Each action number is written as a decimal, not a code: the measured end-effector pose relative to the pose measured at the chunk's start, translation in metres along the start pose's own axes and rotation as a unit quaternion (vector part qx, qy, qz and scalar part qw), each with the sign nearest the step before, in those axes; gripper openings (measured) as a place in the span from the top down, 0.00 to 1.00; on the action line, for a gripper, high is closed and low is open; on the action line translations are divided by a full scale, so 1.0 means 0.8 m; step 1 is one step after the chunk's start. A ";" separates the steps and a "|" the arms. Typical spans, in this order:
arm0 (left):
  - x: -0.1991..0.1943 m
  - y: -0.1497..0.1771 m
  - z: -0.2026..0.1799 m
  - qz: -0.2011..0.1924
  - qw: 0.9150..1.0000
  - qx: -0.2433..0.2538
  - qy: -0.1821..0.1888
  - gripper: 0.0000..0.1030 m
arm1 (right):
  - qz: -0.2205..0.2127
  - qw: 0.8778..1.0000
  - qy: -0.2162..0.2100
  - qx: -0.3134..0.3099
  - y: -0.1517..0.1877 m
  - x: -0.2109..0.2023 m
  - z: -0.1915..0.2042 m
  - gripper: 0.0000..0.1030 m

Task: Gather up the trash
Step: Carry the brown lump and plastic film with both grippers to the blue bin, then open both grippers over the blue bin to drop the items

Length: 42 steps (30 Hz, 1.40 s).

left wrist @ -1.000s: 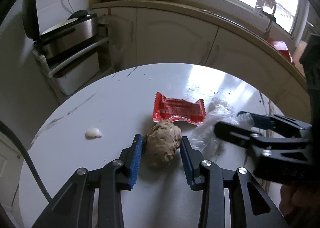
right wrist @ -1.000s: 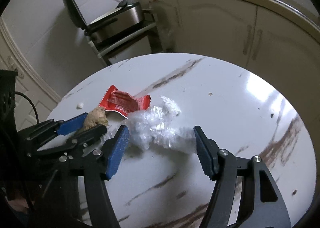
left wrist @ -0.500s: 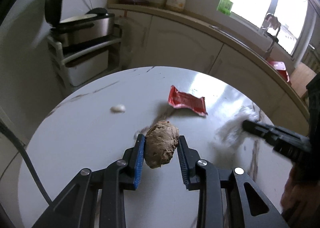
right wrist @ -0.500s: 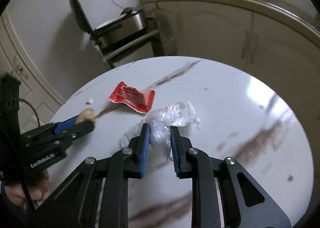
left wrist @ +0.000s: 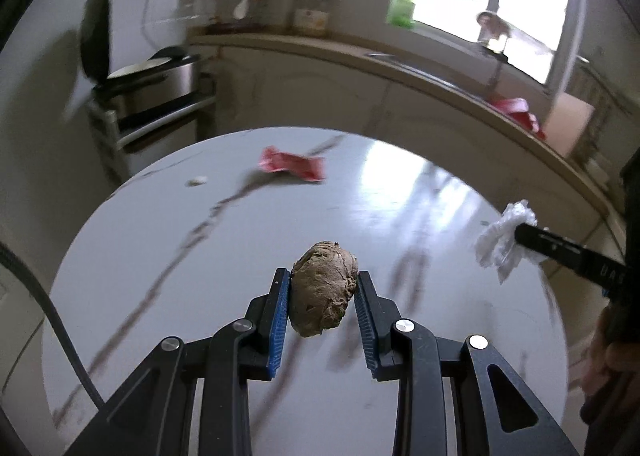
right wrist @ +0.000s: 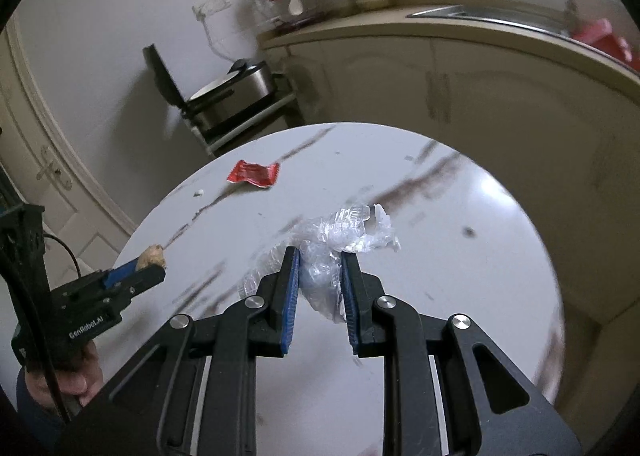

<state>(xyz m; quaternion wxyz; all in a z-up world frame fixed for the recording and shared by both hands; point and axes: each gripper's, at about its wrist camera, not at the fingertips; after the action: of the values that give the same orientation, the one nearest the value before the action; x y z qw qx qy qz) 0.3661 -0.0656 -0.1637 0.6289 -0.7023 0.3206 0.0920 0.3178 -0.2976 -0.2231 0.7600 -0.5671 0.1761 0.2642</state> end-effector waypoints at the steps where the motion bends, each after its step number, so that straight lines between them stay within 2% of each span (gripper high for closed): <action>1: -0.004 -0.001 -0.012 -0.003 1.000 0.006 0.007 0.73 | -0.005 1.000 0.001 0.005 0.003 -0.011 -0.007 0.81; 6: -0.017 -0.002 -0.073 -0.010 0.998 0.032 0.048 0.73 | -0.037 0.999 0.024 0.026 0.016 -0.078 -0.047 0.81; 11: -0.019 -0.001 -0.150 -0.009 0.992 0.060 0.108 0.73 | -0.071 0.995 0.052 0.046 0.028 -0.147 -0.092 0.81; 17: -0.007 0.011 -0.258 0.003 0.978 0.106 0.177 0.73 | -0.099 0.986 0.108 0.076 0.052 -0.226 -0.161 0.81; 22: 0.016 0.033 -0.338 0.035 0.964 0.136 0.224 0.73 | -0.096 0.977 0.156 0.110 0.083 -0.274 -0.226 0.81; 24: 0.031 0.038 -0.354 0.048 0.960 0.146 0.236 0.73 | -0.092 0.973 0.171 0.121 0.095 -0.288 -0.250 0.81; 27: 0.051 0.059 -0.391 0.073 0.952 0.164 0.249 0.73 | -0.078 0.968 0.190 0.145 0.119 -0.297 -0.290 0.81; 31: 0.092 0.093 -0.432 0.121 0.943 0.187 0.247 0.73 | -0.042 0.960 0.208 0.180 0.157 -0.283 -0.337 0.81; 35: 0.144 0.135 -0.452 0.181 0.936 0.196 0.229 0.73 | 0.003 0.950 0.220 0.221 0.204 -0.247 -0.383 0.81; 38: 0.194 0.148 -0.458 0.226 0.932 0.188 0.214 0.73 | 0.038 0.940 0.223 0.254 0.238 -0.217 -0.414 0.81; 42: 0.233 0.171 -0.474 0.261 0.924 0.193 0.204 0.72 | 0.070 0.926 0.230 0.293 0.271 -0.185 -0.447 0.81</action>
<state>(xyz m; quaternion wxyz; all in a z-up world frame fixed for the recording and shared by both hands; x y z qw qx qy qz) 0.3296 -0.4860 -0.3028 0.6269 -0.4622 0.6256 0.0443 0.0807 -0.6218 -0.4116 0.8103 -0.3508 0.4548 0.1162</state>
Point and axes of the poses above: each gripper's, at about its wrist camera, not at the fingertips, and x roughly the way its jaws point, z to its left, y to its underside, and after that the axes turned 11 degrees about -z, right-handed
